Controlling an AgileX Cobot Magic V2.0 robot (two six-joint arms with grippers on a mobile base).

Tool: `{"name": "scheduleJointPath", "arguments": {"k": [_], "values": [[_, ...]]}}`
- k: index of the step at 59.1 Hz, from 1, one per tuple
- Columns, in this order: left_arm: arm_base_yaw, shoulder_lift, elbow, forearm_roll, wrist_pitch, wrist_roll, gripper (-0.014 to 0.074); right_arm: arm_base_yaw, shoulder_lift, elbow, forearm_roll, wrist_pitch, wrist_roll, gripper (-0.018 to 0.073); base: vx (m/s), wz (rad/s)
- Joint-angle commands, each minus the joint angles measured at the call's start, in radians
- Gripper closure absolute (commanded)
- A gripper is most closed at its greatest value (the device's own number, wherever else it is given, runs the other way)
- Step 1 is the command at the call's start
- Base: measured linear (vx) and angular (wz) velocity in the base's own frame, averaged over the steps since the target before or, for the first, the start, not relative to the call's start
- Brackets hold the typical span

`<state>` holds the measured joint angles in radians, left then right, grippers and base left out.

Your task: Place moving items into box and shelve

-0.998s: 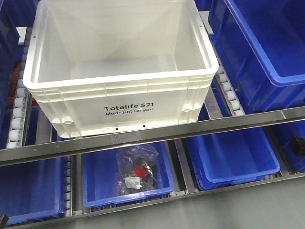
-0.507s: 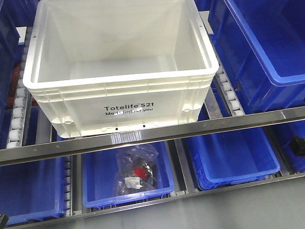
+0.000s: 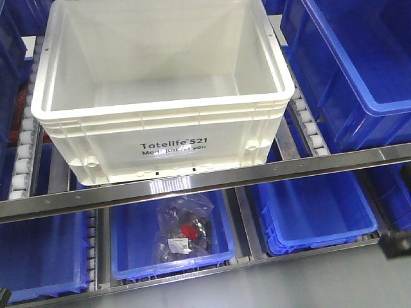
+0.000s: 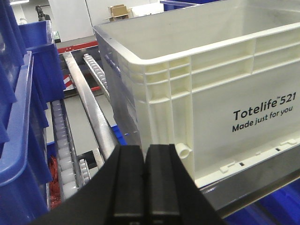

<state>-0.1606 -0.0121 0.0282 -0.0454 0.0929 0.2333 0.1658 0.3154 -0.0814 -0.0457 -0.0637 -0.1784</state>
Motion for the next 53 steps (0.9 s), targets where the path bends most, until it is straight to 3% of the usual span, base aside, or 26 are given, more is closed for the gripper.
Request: {"name": "scheduleJointPath", "arguments": {"k": [1,4,12,53], "values": [[-0.003,-0.005,0.021,-0.003,-0.084,-0.005,0.0619,-0.006,-0.098,0.077,-0.014,-0.115,0.008,0.0575,0.00,0.00],[-0.003,-0.005,0.021,-0.003,-0.084,-0.005,0.0619,-0.006,-0.172,0.135,-0.006,-0.127,0.008,0.0575,0.00,0.00],[-0.003,-0.005,0.021,-0.003,-0.084,-0.005,0.0619,-0.006,-0.349,0.131,-0.008,0.030,0.023,0.0575,0.00,0.00],[-0.003,-0.004,0.021,-0.003,-0.080,-0.005,0.0619,-0.003,-0.329,0.131,-0.004,0.024,0.032,0.0575,0.00,0.00]]}}
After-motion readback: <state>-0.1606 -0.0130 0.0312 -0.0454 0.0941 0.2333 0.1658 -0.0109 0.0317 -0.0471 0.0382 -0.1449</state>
